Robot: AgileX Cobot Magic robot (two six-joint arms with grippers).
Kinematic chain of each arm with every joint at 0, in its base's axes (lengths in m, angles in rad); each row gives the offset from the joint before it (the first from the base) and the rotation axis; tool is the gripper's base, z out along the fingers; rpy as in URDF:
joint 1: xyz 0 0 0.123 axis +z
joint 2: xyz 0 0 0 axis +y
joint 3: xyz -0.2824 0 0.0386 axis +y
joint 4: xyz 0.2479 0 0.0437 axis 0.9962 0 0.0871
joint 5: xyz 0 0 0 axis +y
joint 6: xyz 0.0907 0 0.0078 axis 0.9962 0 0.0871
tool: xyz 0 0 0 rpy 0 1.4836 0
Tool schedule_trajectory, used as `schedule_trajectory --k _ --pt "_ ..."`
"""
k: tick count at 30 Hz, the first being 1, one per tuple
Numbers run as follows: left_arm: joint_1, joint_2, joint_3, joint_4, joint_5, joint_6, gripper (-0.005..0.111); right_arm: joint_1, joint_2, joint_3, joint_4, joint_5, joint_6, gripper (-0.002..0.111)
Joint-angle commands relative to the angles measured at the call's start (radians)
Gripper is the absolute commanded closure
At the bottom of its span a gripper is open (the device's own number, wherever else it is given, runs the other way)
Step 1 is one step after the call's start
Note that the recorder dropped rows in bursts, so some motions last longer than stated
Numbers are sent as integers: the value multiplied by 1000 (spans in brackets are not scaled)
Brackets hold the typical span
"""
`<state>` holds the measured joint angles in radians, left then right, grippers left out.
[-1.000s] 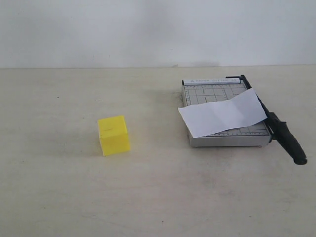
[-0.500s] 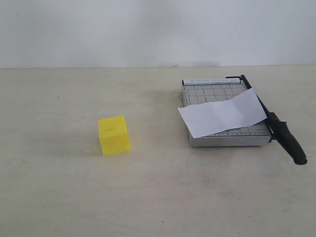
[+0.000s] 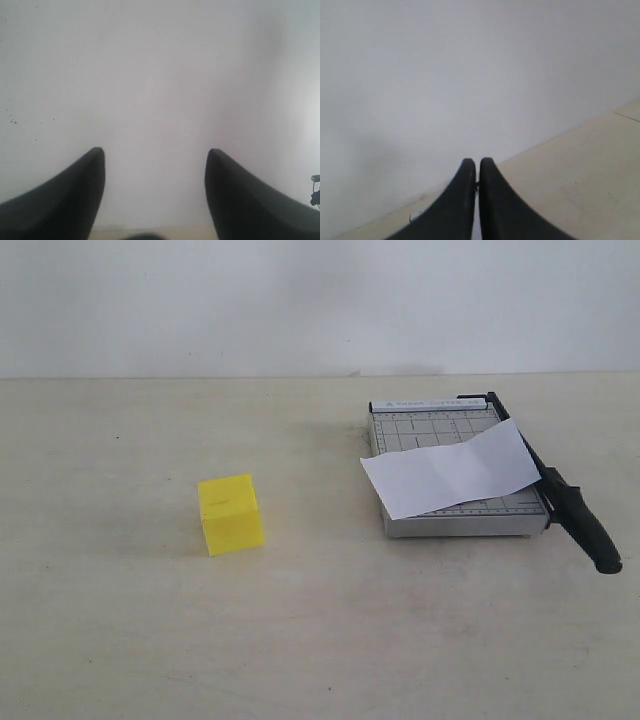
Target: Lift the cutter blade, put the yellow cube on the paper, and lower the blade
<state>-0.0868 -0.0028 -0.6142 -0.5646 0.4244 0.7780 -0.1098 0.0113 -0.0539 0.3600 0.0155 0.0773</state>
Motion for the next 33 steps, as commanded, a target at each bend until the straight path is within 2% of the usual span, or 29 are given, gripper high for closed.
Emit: schedule_trajectory --k 1,3,7,11,12,14,15,22,29,33 --pt "-4 3 -4 7 85 8 49 4 11 -138 -34 198 -115 76" --pt "-4 3 -4 11 120 8 49 4 63 -209 -56 303 -115 62" --pt "-4 3 -4 59 202 8 49 4 265 -350 -60 516 -244 61" --pt "-4 3 -4 138 327 0 49 4 569 -496 -60 599 -324 61" --pt "-4 3 -4 165 364 -2 49 4 653 -533 -60 602 -327 57" --pt "-4 3 -2 190 432 -2 49 4 805 -602 -60 602 -352 39" --pt "-4 3 -2 195 459 -2 49 4 854 -628 -60 602 -384 35" --pt "-4 3 -2 195 516 -2 49 4 1151 -718 -36 600 -456 36" --pt "-4 3 -2 217 516 -2 49 6 1303 -736 111 598 -590 36" --pt "-4 3 -2 233 516 -4 49 6 1360 -736 132 593 -635 36"
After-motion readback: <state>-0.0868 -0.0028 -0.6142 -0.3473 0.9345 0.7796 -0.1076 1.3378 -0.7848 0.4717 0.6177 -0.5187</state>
